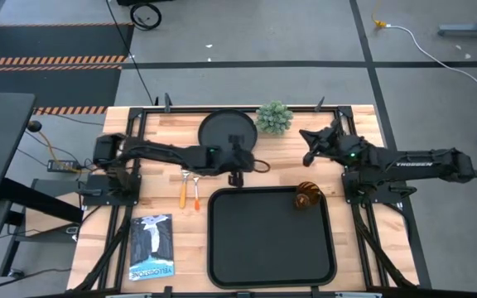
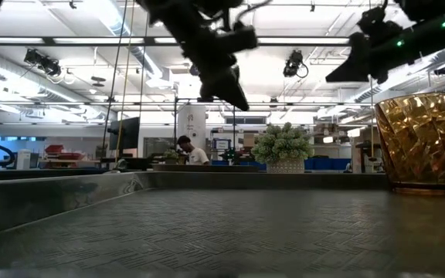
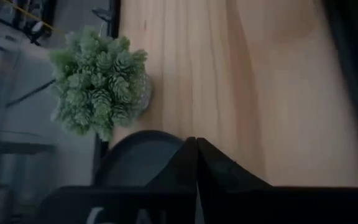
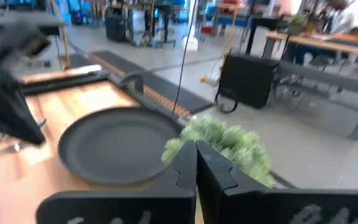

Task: Pick and place plate/cup/fork/spoon on tray
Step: Put the black plate on the black serving tray at the bottom left of the orange glass

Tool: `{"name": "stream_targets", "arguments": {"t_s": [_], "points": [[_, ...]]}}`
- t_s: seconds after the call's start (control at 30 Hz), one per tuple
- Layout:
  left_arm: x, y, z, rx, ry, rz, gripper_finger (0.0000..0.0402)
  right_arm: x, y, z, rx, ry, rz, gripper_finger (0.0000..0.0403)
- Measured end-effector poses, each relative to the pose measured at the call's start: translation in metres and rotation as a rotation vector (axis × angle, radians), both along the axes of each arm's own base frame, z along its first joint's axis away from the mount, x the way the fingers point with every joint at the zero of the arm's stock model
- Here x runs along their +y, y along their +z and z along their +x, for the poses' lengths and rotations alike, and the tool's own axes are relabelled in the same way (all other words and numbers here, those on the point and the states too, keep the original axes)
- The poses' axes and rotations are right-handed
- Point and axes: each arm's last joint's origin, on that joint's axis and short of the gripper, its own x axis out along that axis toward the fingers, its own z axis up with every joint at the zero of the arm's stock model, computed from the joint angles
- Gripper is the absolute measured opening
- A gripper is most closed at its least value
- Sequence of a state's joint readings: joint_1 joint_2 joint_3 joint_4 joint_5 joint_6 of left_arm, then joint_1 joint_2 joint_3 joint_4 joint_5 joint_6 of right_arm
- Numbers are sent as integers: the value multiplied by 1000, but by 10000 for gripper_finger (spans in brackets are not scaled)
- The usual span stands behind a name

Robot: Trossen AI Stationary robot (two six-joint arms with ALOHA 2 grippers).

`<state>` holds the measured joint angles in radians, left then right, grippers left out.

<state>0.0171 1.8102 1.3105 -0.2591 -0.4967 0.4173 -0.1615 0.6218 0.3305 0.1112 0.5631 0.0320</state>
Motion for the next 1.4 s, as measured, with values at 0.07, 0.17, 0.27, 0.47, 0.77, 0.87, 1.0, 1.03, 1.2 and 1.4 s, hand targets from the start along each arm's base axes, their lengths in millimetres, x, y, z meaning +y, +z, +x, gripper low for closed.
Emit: {"name": "stream_targets", "arguments": {"t_s": [0.07,0.17,0.27,0.47,0.77,0.87,1.0,1.03,1.2,1.4], "points": [[-1,3,-13,-47,20,-49,3,0,-5,5,21,6,33,4],[-1,9,-30,-131,50,-110,3,-1,-7,15,37,11,73,4],[-2,12,-47,-216,61,-155,3,-2,-4,25,39,13,94,4],[0,11,-82,-328,71,-175,4,-6,11,50,49,20,85,4],[34,2,-133,-556,61,-241,4,-18,33,91,99,27,-6,4],[50,-1,-147,-630,79,-316,4,-16,37,103,111,43,-13,5],[68,-2,-160,-710,135,-385,3,-11,36,117,150,82,-18,5],[69,-5,-164,-716,150,-399,3,-10,33,119,173,88,-18,5],[79,-7,-170,-793,206,-432,4,-3,30,125,206,135,-8,5],[87,-11,-175,-824,343,-519,7,1,32,125,178,136,23,5]]}}
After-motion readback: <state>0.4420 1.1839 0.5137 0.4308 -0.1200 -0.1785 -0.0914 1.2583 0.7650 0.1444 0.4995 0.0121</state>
